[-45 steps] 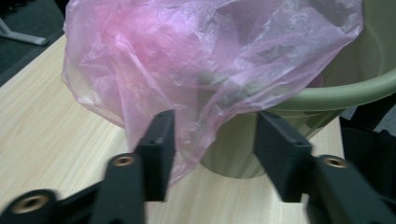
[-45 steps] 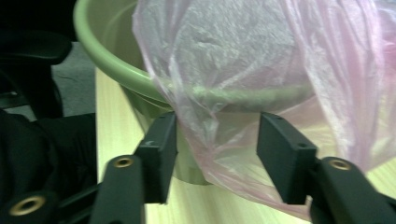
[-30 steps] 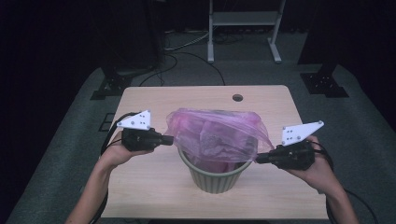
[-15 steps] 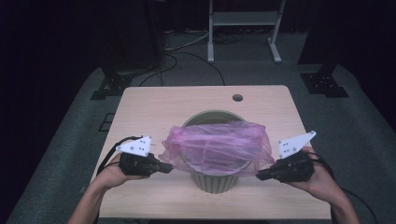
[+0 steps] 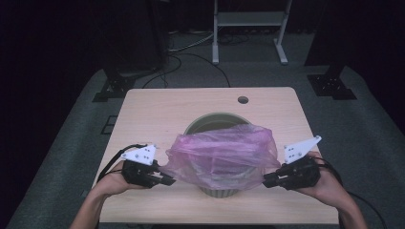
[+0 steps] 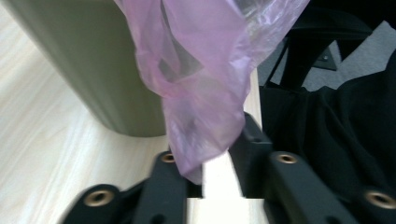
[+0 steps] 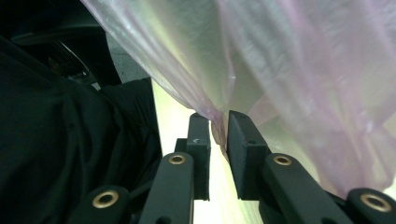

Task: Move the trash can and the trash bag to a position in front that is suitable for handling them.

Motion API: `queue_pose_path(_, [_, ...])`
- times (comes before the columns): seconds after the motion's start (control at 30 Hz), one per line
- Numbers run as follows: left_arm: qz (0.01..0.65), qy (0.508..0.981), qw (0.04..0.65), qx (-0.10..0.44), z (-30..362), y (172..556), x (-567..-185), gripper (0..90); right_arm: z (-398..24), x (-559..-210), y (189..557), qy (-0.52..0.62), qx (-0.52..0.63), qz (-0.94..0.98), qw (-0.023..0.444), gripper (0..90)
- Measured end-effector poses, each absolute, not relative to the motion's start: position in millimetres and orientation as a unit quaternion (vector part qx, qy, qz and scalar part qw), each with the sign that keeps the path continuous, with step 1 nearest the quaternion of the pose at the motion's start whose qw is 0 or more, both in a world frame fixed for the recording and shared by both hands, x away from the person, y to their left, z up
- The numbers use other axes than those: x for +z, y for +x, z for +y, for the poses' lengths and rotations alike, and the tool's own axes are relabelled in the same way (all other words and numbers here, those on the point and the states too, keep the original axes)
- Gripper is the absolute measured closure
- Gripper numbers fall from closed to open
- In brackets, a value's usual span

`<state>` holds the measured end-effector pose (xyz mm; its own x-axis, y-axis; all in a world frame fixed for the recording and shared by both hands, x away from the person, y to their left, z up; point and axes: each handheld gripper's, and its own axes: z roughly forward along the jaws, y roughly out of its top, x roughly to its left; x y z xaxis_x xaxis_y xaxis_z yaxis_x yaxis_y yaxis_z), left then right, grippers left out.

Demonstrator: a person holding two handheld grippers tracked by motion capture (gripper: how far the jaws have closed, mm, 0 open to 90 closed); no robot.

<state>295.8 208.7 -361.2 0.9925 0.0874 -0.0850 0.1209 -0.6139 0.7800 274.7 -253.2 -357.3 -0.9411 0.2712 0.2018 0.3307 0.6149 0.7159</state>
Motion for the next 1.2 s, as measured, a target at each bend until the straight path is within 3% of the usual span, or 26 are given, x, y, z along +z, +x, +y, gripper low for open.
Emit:
queue_pose_path(0.03, [0.064, 0.897, 0.438, -0.014, 213.8, 294.4, -357.6, 66.3, -257.7, -351.0, 271.1, -0.164, -0.416, -0.894, 0.030, 72.2])
queue_pose_path(0.3, [0.083, 0.891, 0.445, 0.012, 233.2, 287.7, -343.5, 57.9, -271.6, -331.4, 253.0, -0.150, -0.455, -0.878, 0.019, 61.6])
queue_pose_path(0.87, [0.101, 0.878, 0.466, 0.051, 253.4, 285.3, -304.7, 44.5, -265.4, -300.2, 255.2, -0.159, -0.498, -0.849, -0.082, 54.9])
queue_pose_path(1.2, [0.092, 0.870, 0.478, 0.079, 230.2, 292.9, -284.5, 39.4, -243.4, -297.1, 268.3, -0.149, -0.465, -0.862, -0.132, 48.7])
